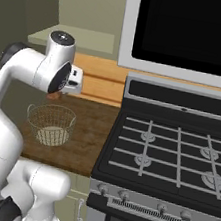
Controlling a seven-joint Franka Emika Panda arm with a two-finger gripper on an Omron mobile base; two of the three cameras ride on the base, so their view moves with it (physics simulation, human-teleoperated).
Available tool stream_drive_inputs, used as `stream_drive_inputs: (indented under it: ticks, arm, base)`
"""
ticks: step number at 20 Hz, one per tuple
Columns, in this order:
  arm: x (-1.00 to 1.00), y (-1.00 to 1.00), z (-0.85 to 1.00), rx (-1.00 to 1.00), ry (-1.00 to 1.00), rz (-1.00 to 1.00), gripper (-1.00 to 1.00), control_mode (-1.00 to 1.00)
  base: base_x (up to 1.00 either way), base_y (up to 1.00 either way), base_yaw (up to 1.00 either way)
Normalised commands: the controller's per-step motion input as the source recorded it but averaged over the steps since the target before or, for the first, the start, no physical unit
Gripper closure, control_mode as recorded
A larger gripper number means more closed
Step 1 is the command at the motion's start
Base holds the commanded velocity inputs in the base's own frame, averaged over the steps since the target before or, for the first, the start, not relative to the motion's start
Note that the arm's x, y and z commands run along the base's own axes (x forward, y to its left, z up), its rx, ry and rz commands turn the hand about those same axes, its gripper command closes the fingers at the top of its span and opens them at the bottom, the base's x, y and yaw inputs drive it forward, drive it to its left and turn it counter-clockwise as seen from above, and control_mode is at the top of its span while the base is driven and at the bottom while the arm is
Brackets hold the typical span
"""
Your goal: Open the cabinet, pick up the bread from the cabinet and place it in the basket. Then move the basket to the dining counter.
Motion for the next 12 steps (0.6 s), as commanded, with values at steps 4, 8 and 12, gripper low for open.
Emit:
stream_drive_inputs:
  ticks: [4, 8, 12]
  arm:
    - [0.16, 0.35, -0.63, -0.02, 0.00, 0.00, 1.00, -1.00]
    - [0.24, 0.38, -0.53, 0.00, 0.00, 0.00, 1.00, -1.00]
    - [0.28, 0.15, -0.44, -0.04, 0.00, 0.00, 1.00, -1.00]
  base:
    - [0.00, 0.00, 0.00]
    - [0.00, 0.00, 0.00]
    - [0.00, 0.00, 0.00]
